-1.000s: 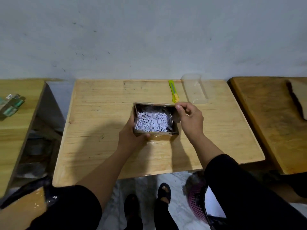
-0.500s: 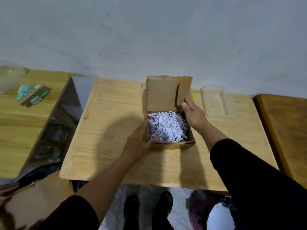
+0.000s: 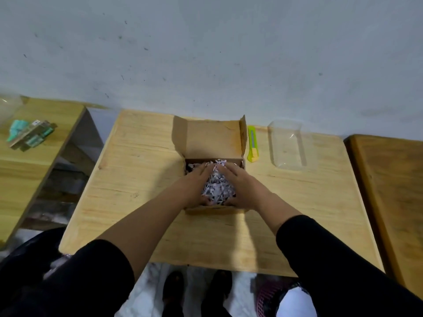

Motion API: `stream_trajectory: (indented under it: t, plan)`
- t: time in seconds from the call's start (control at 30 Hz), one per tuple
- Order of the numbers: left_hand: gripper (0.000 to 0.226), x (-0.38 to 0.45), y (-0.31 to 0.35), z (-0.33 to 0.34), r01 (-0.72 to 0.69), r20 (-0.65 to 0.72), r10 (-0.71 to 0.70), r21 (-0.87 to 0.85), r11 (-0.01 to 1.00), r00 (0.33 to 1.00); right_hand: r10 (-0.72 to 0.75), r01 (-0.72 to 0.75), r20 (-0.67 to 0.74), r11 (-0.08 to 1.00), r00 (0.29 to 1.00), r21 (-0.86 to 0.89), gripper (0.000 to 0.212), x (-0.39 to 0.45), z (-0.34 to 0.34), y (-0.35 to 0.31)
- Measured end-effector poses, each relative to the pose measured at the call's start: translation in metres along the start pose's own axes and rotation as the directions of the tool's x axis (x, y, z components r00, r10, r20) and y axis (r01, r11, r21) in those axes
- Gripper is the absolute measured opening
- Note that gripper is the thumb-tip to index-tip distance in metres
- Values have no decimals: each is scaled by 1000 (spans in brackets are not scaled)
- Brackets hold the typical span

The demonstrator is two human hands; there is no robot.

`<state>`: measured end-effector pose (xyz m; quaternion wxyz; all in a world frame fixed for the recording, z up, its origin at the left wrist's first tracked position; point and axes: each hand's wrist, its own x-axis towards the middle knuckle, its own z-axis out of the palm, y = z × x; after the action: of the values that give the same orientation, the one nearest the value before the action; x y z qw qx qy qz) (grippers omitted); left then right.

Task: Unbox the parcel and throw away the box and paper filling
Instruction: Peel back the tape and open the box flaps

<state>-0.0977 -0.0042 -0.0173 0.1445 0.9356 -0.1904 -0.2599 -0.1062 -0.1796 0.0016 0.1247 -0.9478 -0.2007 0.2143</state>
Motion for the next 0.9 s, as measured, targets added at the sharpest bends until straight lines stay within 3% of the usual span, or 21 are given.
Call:
stream_trajectory:
  t: [0.1, 0.3, 0.43, 0.63, 0.9]
  plan:
    - [112, 8, 0, 7, -1, 10, 0, 87, 996, 1000, -17, 16, 17, 999, 1000, 31, 105, 9, 8, 3]
    - [114, 17, 3, 20, 64, -62, -60, 70, 996, 996, 0, 0, 0, 1000, 1000, 10, 110, 22, 23, 3]
    - [111, 20, 5, 23, 85, -74, -82, 37, 996, 994, 26, -26, -25, 1000, 999, -5, 100, 27, 30, 2]
    - [90, 19, 4, 22, 89, -73, -86, 37, 995, 994, 27, -28, -61, 999, 998, -17, 80, 30, 34, 3]
    - [88, 13, 3, 16, 56, -32, -55, 42, 998, 998, 58, -51, -97, 996, 994, 69, 65, 24, 29, -4]
